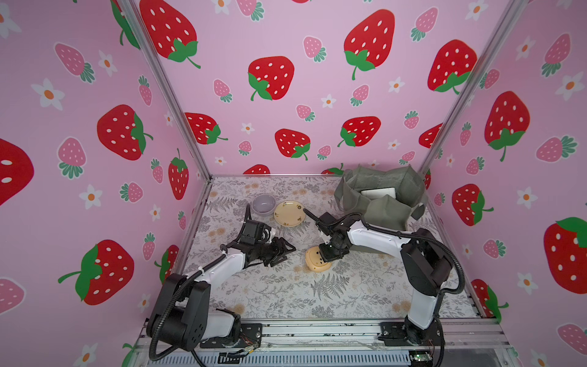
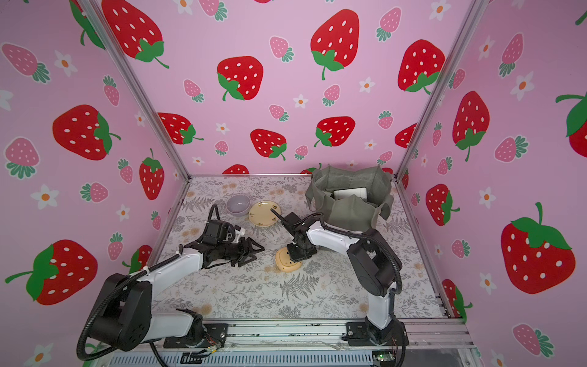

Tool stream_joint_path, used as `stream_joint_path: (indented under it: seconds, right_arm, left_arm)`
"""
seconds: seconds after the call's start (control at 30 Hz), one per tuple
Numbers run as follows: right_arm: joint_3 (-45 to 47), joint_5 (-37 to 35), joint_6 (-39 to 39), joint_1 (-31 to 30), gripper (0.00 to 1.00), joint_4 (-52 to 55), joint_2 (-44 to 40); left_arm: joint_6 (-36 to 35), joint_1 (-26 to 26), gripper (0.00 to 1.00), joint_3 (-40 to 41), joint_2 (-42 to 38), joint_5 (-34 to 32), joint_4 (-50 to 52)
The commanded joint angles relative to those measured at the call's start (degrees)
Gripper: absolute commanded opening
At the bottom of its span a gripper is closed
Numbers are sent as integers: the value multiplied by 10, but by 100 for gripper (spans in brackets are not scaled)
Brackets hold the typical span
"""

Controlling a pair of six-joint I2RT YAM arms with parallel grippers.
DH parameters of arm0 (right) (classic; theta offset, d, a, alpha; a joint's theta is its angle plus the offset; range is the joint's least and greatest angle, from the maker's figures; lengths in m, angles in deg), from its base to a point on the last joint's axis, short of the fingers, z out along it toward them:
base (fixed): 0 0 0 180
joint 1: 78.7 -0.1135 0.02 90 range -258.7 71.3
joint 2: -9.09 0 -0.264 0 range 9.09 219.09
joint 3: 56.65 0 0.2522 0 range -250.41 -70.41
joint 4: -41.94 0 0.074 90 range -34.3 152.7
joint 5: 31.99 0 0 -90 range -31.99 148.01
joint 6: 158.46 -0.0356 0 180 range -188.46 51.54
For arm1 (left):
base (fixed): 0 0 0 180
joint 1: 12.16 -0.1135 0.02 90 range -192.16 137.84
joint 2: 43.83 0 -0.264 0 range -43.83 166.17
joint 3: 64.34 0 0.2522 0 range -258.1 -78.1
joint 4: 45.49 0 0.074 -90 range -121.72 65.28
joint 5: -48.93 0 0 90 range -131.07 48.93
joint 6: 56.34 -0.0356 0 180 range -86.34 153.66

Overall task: Put the alarm clock into the canvas bag
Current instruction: Pick up the alarm from the center of the board, then place the alarm at the canvas bag.

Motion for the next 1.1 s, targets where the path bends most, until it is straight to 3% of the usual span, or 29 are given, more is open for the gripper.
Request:
stream_joint_path:
  seconds: [0.0,0.2,0.3,0.5,0.87,1.07]
  right_arm:
    - [-52,23,-34,3,15,24,-65]
    - [-174,23,-93,2,16,24,-93]
    - [-234,46,-121,3,17,11,-80]
    - [-300,84,-174,1,16,-27,-64]
    - [-301,73,-184,-18,16,-55,-88]
    - [-311,60,-170,-34,17,-58,-93]
  left_arm:
    - [-26,-20,67,-61,-64,6,52]
    - [90,-12,78,-128,-160,10,-36]
    - [56,-6,81,-174,-167,-10,-22]
    - [-32,-5,80,-284,-129,-41,107]
    - [-21,-1,71,-296,-113,-39,94]
    - [-24,14,51,-317,-89,4,82]
